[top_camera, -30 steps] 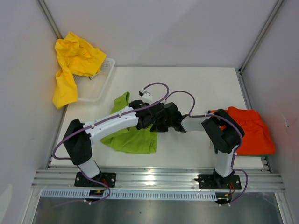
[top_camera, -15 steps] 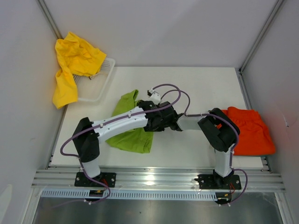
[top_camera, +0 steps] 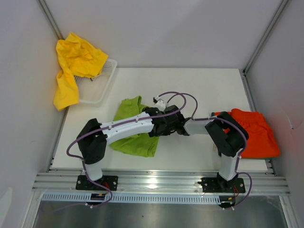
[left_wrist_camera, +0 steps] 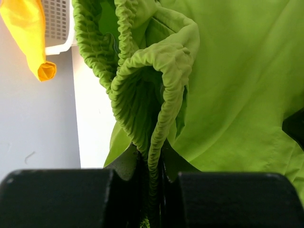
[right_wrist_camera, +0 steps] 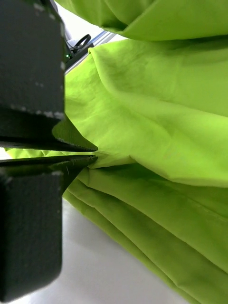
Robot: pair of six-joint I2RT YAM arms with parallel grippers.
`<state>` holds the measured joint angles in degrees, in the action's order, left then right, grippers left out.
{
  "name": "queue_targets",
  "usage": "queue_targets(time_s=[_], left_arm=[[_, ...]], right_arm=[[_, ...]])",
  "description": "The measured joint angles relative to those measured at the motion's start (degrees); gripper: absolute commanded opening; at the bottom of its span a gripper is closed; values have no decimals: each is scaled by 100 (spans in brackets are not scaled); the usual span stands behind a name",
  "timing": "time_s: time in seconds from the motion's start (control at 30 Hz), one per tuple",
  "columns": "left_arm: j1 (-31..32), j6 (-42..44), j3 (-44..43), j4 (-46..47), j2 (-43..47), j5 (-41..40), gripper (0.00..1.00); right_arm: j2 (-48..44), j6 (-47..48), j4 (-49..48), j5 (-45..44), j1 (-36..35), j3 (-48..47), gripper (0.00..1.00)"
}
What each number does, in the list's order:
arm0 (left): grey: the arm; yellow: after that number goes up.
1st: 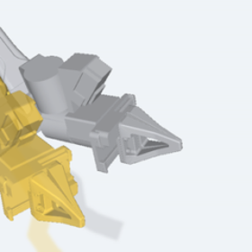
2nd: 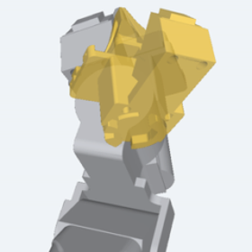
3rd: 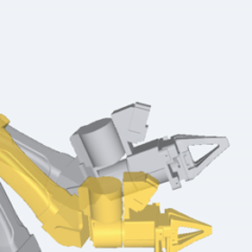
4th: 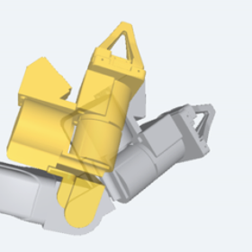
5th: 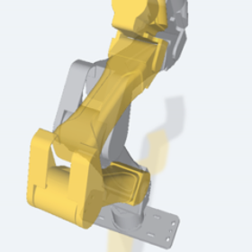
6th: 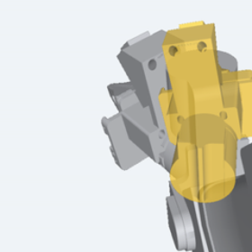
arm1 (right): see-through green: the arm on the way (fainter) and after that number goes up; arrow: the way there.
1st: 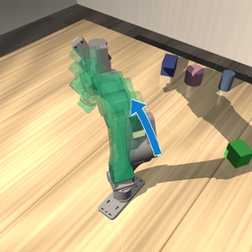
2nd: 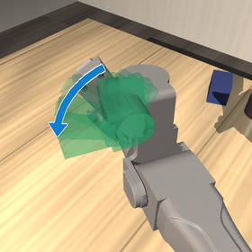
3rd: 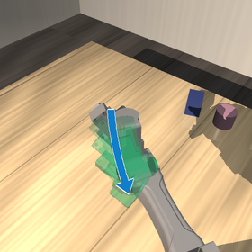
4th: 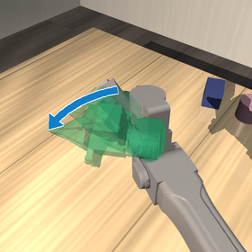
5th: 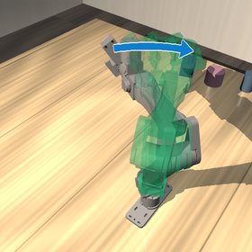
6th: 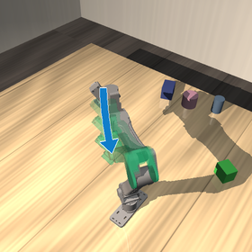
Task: Fold and stack the shorts
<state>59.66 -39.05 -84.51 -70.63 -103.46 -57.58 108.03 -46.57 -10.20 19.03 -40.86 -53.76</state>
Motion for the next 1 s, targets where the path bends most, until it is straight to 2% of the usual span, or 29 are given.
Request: queue_targets(time_s=[0.23,0.37,0.47,0.53,0.77,0.9,1.0], left_arm=[[-11,216,181,435,0,203,0],[-22,317,245,623,0,297,0],[-22,426,326,850,0,407,0],[-22,509,428,1016,0,468,0],[-20,656,675,1360,9,553,0],[-22,669,723,1482,31,562,0],[-22,671,741,1532,87,575,0]], right_arm=[[-295,4,37,-9,105,319,12],[-396,4,92,-4,146,374,33],[-529,7,79,-15,168,466,36],[-643,-2,66,-11,208,588,43],[-1447,-129,-212,-13,715,1425,47],[-1812,-131,-214,-33,1021,1554,47],[-1917,-118,-219,-7,1180,1552,52]])
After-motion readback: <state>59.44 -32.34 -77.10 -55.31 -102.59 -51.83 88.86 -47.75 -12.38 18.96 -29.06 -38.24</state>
